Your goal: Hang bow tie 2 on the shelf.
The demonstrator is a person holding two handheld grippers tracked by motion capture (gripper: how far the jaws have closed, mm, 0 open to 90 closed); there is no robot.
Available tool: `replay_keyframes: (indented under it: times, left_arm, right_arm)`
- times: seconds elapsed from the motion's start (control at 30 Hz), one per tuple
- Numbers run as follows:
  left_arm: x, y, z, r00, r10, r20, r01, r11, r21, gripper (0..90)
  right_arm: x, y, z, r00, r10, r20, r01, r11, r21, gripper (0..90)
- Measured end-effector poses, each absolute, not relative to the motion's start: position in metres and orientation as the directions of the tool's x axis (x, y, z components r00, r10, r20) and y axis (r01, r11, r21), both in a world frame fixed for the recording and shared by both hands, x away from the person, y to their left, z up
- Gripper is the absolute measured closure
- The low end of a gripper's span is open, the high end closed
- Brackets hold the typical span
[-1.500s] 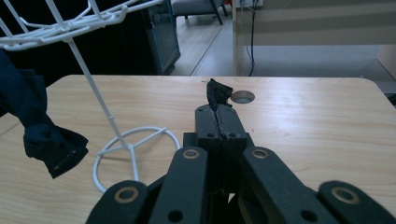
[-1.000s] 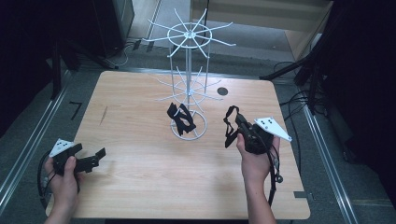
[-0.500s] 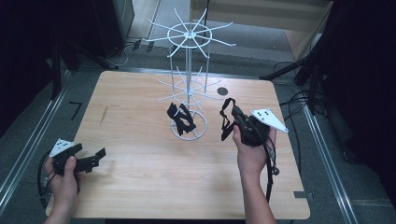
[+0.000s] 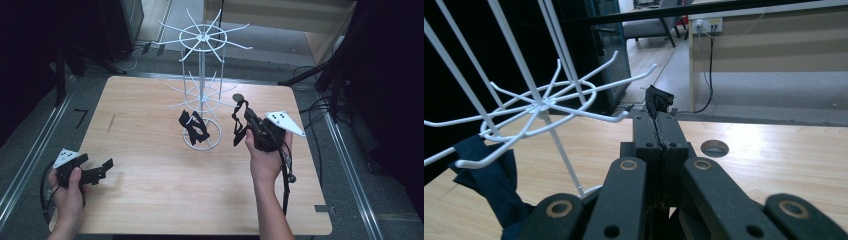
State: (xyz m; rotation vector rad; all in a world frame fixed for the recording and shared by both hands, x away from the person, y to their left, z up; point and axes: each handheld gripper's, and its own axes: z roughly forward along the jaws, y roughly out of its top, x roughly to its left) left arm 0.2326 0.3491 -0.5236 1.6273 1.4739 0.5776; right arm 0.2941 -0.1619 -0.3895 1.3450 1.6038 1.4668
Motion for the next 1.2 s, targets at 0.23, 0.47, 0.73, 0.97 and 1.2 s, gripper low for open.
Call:
replay_keyframes:
  times: [0.23,0.47,0.73,0.97,1.2]
  left_arm:
    - [0.233,0.349,-0.524,0.201,0.96,-0.197,0.57,0.049,0.82,0.0]
    - [0.233,0.349,-0.524,0.201,0.96,-0.198,0.571,0.049,0.82,0.0]
    - [0.233,0.349,-0.524,0.201,0.959,-0.197,0.57,0.049,0.82,0.0]
    - [0.233,0.349,-0.523,0.2,0.96,-0.198,0.572,0.049,0.819,0.0]
    - [0.233,0.349,-0.524,0.202,0.959,-0.198,0.571,0.049,0.82,0.0]
  right_arm:
    - [0.294,-0.153,-0.386,-0.343,0.917,0.203,0.283,-0.105,0.953,90.0]
    - [0.294,-0.145,-0.385,-0.358,0.914,0.193,0.281,-0.092,0.955,90.0]
    - [0.298,-0.131,-0.389,-0.373,0.91,0.183,0.296,-0.071,0.953,90.0]
    - [0.304,-0.123,-0.394,-0.386,0.906,0.174,0.303,-0.054,0.951,90.0]
    - [0.307,-0.116,-0.399,-0.409,0.894,0.182,0.314,-0.05,0.948,90.0]
